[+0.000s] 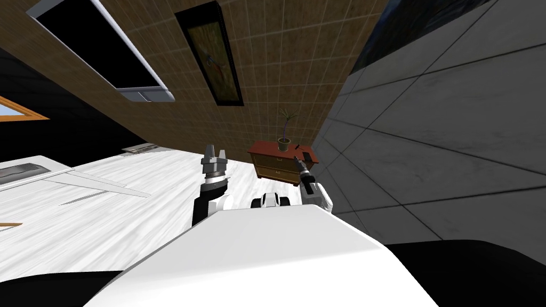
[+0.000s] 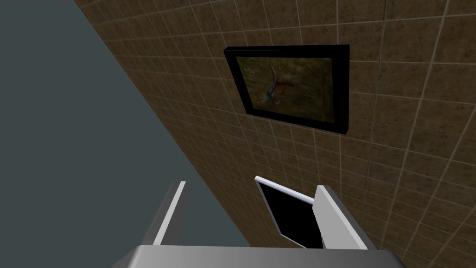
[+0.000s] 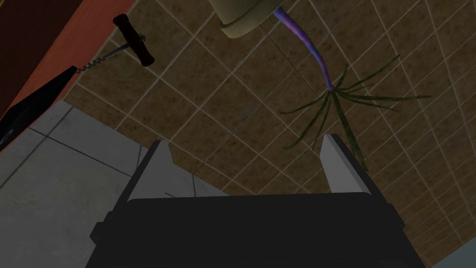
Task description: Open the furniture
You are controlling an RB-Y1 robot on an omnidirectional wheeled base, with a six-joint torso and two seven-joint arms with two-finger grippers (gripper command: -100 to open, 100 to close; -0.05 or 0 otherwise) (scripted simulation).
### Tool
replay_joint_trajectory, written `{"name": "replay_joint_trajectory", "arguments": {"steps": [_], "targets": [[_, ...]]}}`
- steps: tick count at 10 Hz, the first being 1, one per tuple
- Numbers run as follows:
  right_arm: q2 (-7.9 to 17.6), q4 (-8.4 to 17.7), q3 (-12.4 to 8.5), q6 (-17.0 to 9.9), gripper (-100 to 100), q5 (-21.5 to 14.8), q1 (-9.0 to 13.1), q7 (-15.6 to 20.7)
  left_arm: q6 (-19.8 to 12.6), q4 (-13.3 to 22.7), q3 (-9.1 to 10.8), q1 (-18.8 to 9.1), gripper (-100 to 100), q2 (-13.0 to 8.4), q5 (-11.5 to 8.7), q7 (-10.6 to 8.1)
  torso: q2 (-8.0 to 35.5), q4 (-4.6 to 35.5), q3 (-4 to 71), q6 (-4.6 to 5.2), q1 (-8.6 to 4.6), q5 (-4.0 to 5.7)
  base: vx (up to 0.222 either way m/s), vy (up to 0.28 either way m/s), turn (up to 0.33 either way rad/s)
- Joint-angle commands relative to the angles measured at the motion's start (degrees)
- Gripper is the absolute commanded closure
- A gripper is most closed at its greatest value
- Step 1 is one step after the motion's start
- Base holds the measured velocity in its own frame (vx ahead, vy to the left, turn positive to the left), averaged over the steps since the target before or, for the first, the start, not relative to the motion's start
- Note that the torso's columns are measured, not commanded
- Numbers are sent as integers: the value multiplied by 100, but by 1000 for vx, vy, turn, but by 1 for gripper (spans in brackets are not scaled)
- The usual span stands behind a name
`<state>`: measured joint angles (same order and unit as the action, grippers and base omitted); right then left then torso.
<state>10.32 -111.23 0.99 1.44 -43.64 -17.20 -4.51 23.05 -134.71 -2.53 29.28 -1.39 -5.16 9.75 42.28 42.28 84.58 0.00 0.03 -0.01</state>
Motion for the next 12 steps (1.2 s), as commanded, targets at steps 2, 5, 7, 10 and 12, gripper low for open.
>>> {"name": "replay_joint_trajectory", "arguments": {"steps": [2, 5, 7, 10, 12], "targets": [[19, 239, 81, -518, -100, -593, 87, 0, 0, 0, 0, 0, 0, 0, 0, 0, -1, 0, 0, -1, -4, 2, 53, 30, 12], [31, 492, 125, -850, -100, -1123, 164, -12, 0, 0, 0, 0, 0, 0, 0, 0, -3, 0, 0, -1, 1, 1, 50, 34, 10], [33, 751, 174, -1111, -100, -1433, 235, -22, 0, 0, 0, 0, 0, 0, 0, 0, 8, 2, -5, 0, -9, 2, 44, 23, 6], [26, 1016, 228, -1515, -100, -1935, 300, -32, 0, 0, 0, 0, 0, 0, 0, 0, 6, 2, -3, 0, -5, 1, 46, 32, 11], [26, 1016, 228, -1681, -100, -2204, 300, -32, 0, 0, 0, 0, 0, 0, 0, 0, -2, 0, 2, 0, -2, 0, 45, 25, 6]]}}
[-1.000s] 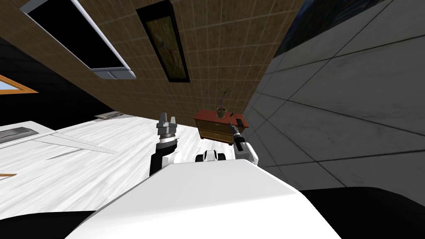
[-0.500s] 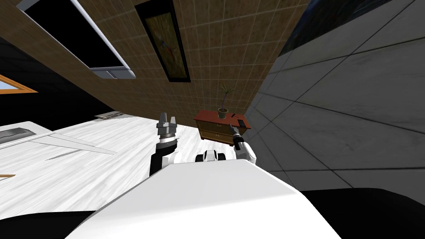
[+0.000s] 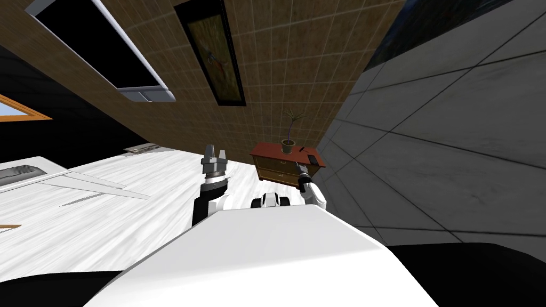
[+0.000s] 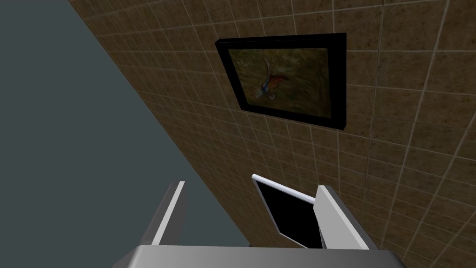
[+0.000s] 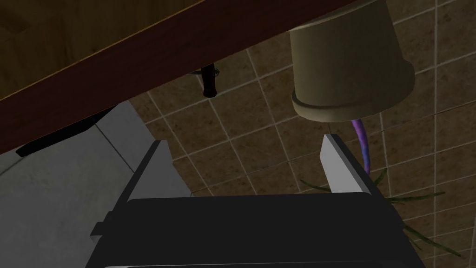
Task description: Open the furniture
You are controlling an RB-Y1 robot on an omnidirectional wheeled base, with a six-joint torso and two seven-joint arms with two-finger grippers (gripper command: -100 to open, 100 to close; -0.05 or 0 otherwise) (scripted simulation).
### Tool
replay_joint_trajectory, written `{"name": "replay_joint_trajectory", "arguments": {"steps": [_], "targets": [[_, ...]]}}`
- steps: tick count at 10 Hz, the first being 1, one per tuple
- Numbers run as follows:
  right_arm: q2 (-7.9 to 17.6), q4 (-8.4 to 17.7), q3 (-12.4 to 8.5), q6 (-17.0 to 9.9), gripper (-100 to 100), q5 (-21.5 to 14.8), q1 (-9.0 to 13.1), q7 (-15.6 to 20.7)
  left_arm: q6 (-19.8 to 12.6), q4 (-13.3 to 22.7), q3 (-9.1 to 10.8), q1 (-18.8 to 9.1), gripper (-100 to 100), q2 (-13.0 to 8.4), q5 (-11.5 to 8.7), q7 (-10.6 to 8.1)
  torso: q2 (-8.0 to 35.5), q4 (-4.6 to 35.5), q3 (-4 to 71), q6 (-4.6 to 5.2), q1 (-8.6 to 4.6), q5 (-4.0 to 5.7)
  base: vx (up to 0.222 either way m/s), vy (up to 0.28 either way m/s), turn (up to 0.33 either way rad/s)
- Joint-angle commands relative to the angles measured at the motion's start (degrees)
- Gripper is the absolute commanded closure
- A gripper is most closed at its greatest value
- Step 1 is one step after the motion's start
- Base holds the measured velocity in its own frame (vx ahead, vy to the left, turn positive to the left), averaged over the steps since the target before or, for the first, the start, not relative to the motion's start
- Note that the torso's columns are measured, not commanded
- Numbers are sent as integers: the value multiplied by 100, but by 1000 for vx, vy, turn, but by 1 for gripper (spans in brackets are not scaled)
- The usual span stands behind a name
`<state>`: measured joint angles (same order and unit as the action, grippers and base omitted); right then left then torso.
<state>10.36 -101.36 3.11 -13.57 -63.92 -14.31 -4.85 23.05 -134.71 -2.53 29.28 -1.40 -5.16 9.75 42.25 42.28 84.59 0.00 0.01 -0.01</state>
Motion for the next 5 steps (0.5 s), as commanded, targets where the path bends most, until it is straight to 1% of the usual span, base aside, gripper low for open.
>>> {"name": "replay_joint_trajectory", "arguments": {"steps": [1, 2, 3, 4, 5], "targets": [[10, 284, 75, -414, -100, -390, 68, -8, 0, 0, 0, 0, 0, 0, 0, 0, 9, 2, -5, 0, -6, 2, 45, 30, 21], [10, 298, 75, -570, -100, -510, 68, -8, 0, 0, 0, 0, 0, 0, 0, 0, 3, 1, -3, -1, -1, 2, 57, 37, 14], [10, 298, 75, -570, -100, -667, 68, -8, 0, 0, 0, 0, 0, 0, 0, 0, 0, 0, -1, 0, 2, 0, 37, 22, -3], [-9, 571, 138, -799, -100, -865, 117, -16, 0, 0, 0, 0, 0, 0, 0, 0, 6, 2, -3, 0, -3, 1, 71, 31, 22], [-9, 571, 138, -959, -100, -1007, 117, -16, 0, 0, 0, 0, 0, 0, 0, 0, -4, -1, 1, -1, 0, 1, 68, 39, 14]]}}
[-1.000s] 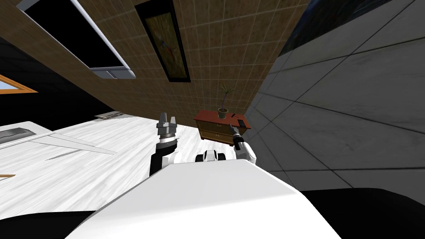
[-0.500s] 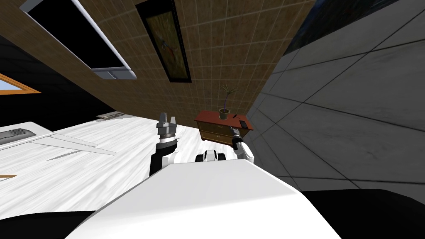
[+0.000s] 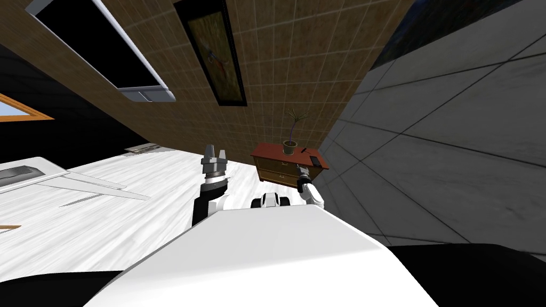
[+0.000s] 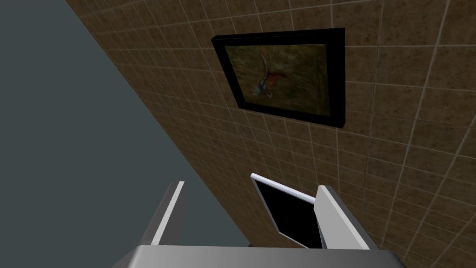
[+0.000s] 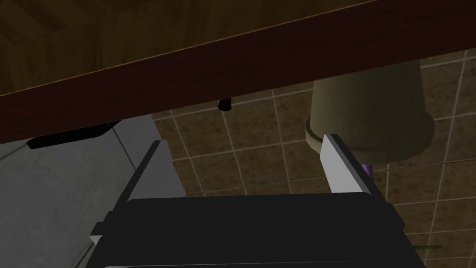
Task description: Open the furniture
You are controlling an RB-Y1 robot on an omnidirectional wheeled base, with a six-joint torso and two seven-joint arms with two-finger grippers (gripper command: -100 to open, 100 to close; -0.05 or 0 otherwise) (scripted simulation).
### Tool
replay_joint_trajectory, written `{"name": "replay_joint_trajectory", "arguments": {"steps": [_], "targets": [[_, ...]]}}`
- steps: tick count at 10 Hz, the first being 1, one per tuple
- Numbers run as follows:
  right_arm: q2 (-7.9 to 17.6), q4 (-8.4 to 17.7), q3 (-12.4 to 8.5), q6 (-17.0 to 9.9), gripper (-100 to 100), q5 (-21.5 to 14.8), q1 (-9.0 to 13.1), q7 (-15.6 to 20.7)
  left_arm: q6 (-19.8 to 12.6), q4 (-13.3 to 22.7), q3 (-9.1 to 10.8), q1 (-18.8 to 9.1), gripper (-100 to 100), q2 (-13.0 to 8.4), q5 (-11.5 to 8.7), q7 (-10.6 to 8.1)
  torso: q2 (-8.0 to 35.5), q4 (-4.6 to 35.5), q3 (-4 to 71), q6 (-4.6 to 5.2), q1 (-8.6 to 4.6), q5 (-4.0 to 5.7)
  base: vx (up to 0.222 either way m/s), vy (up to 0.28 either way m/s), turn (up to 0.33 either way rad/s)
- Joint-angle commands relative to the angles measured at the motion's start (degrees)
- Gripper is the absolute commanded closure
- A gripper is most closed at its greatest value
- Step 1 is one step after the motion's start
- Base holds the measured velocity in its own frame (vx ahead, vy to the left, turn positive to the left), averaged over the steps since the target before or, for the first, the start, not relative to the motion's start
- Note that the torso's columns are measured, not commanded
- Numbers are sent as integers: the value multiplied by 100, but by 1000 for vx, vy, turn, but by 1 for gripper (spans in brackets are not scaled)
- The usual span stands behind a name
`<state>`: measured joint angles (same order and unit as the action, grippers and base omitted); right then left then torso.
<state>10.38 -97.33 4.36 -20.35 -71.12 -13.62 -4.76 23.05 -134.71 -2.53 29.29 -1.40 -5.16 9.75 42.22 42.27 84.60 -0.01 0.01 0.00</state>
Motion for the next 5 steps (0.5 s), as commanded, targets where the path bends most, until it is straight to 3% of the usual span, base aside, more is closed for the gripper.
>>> {"name": "replay_joint_trajectory", "arguments": {"steps": [1, 2, 3, 4, 5], "targets": [[-11, 168, 13, -281, -100, -431, 48, -24, 0, 0, 0, 0, 0, 0, 0, 0, 2, 0, 1, 1, 1, -1, 28, 22, 0], [-33, 443, 81, -511, -100, -675, 90, -32, 0, 0, 0, 0, 0, 0, 0, 0, 16, 4, -7, 1, -5, 0, 48, 31, 23], [-33, 443, 81, -638, -100, -906, 90, -32, 0, 0, 0, 0, 0, 0, 0, 0, 10, 3, -6, 0, -1, 0, 57, 32, 16], [-55, 696, 154, -804, -100, -1086, 122, -38, 0, 0, 0, 0, 0, 0, 0, 0, 5, 2, -2, 0, 0, -1, 80, 57, 28], [-55, 721, 154, -969, -100, -1220, 122, -38, 0, 0, 0, 0, 0, 0, 0, 0, -3, -1, 2, 0, 8, -2, 76, 46, 13]]}}
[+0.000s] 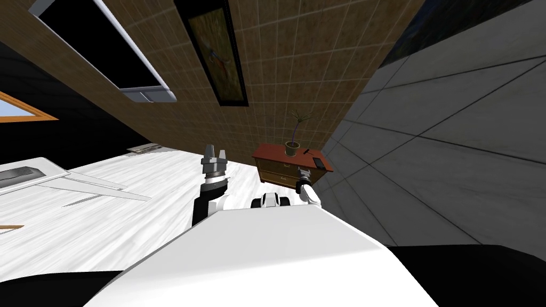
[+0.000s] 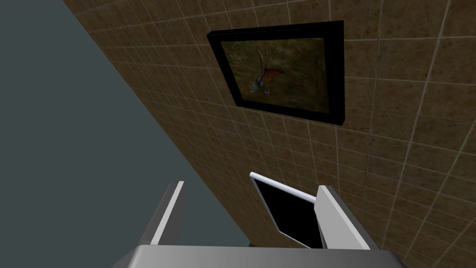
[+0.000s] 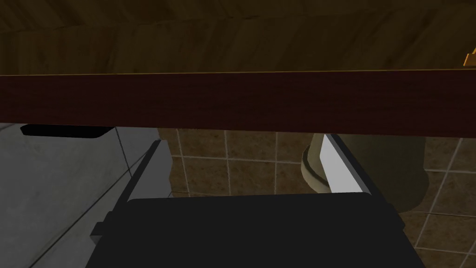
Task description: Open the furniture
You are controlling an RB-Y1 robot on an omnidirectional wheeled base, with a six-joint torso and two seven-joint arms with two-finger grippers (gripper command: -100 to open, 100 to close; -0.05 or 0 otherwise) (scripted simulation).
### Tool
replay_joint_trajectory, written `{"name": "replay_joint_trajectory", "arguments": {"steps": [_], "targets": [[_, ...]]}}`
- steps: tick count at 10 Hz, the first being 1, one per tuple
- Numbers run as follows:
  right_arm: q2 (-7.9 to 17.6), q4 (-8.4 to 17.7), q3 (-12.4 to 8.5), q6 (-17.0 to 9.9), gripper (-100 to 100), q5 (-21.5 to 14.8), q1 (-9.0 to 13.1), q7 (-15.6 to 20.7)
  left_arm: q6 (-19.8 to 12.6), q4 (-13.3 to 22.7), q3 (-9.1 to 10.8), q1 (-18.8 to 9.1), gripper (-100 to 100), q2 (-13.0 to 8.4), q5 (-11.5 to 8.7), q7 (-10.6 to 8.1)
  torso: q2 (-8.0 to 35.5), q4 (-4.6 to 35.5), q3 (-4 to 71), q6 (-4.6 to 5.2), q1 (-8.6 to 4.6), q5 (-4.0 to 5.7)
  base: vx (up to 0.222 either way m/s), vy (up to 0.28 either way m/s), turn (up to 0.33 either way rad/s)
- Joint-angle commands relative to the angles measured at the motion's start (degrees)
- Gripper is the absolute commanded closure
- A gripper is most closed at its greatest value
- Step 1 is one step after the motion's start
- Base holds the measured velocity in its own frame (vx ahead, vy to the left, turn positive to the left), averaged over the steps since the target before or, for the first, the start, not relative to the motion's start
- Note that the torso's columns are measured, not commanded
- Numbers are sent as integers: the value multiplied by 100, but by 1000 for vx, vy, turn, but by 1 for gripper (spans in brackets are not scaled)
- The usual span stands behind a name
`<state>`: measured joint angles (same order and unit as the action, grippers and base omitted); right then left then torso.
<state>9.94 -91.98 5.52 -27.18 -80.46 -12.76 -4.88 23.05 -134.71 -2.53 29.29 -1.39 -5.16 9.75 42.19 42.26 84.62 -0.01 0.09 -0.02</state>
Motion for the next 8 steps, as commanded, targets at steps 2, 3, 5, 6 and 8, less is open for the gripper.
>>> {"name": "replay_joint_trajectory", "arguments": {"steps": [2, 3, 5, 6, 8], "targets": [[-30, 446, 114, -567, -100, -607, 59, -31, 0, 0, 0, 0, 0, 0, 0, 0, 19, 5, -10, 2, -19, 4, 46, 19, 15], [-30, 464, 114, -713, -100, -801, 59, -31, 0, 0, 0, 0, 0, 0, 0, 0, 13, 4, -9, 0, -13, 4, 62, 31, 17], [-46, 742, 195, -976, -100, -1097, 73, -35, 0, 0, 0, -1, 0, 0, 0, 0, 17, 4, -9, 1, -11, 2, 41, 18, 12], [-46, 742, 195, -1105, -100, -1259, 73, -35, 0, 0, 0, 0, 0, 0, 0, 0, 8, 2, -6, 0, -8, 2, 51, 36, 17], [-58, 1018, 280, -1363, -100, -1549, 78, -38, 0, 0, 0, -1, 0, 0, 0, 0, 14, 4, -8, 1, -11, 2, 47, 26, 16]]}}
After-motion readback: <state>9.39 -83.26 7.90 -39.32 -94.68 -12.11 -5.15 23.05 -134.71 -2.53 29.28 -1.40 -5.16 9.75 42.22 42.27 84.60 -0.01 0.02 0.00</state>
